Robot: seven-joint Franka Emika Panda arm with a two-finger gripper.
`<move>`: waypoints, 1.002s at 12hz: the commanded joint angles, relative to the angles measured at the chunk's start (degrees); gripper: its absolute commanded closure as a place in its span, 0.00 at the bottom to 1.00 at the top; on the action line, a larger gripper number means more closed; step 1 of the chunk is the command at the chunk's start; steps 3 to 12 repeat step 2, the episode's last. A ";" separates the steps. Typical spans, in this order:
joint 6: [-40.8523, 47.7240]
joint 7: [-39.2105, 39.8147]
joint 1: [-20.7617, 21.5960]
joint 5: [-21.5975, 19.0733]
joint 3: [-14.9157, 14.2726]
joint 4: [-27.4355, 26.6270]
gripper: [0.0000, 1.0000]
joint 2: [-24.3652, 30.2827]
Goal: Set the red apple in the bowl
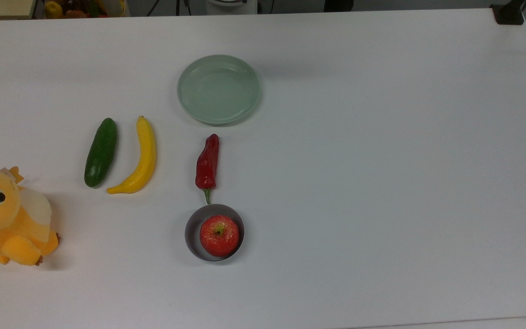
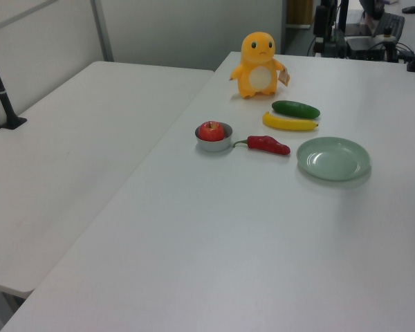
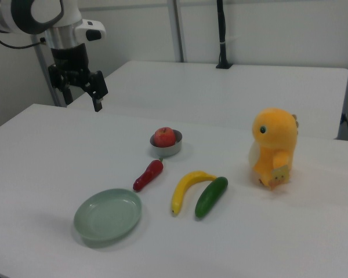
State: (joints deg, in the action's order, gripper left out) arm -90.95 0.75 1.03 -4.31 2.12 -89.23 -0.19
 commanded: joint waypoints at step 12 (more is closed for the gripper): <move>-2.13 0.04 0.11 -1.14 -0.19 -2.01 0.00 1.15</move>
